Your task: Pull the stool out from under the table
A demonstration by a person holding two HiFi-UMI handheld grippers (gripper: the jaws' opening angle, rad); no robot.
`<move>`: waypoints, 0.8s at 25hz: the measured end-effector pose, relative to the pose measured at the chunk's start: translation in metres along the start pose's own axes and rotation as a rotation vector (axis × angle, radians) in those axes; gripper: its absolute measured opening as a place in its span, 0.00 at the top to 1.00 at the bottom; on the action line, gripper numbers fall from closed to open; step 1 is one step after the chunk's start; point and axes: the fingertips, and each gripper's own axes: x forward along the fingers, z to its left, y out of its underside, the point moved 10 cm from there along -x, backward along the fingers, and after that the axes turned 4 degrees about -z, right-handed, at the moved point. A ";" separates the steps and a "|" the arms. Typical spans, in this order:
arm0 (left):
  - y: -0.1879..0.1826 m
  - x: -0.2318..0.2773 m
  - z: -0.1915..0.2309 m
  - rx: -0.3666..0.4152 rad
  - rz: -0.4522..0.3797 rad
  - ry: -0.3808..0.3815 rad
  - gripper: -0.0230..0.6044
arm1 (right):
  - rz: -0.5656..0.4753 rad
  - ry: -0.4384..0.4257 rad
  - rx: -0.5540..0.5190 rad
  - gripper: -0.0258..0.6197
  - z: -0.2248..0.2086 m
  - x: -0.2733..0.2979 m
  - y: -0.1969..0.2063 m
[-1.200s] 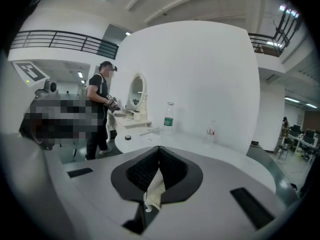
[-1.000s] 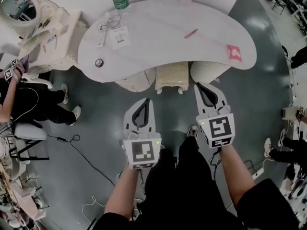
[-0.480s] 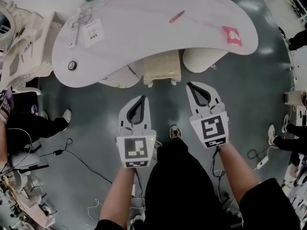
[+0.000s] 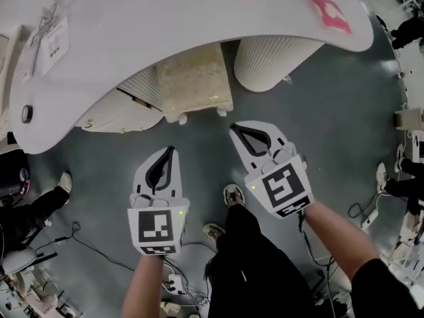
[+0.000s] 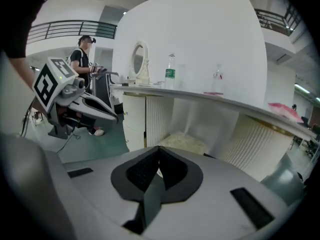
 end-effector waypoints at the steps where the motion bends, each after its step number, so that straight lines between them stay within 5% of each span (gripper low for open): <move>1: 0.007 0.010 -0.002 0.015 -0.001 0.010 0.95 | -0.001 -0.009 0.010 0.95 -0.003 0.005 0.008; 8: 0.055 0.066 -0.003 0.184 0.039 0.033 0.95 | 0.077 0.000 -0.260 0.95 -0.009 0.039 0.055; 10: 0.064 0.080 0.003 0.230 0.056 0.024 0.74 | 0.079 0.014 -0.337 0.95 -0.009 0.053 0.064; 12: 0.074 0.095 0.009 0.300 0.082 0.002 0.73 | 0.097 0.024 -0.421 0.93 -0.009 0.067 0.074; 14: 0.089 0.110 0.010 0.407 0.126 -0.014 0.70 | 0.142 0.015 -0.487 0.69 -0.006 0.082 0.090; 20: 0.131 0.179 0.021 0.826 0.207 -0.060 0.53 | 0.253 0.032 -0.705 0.58 -0.014 0.150 0.131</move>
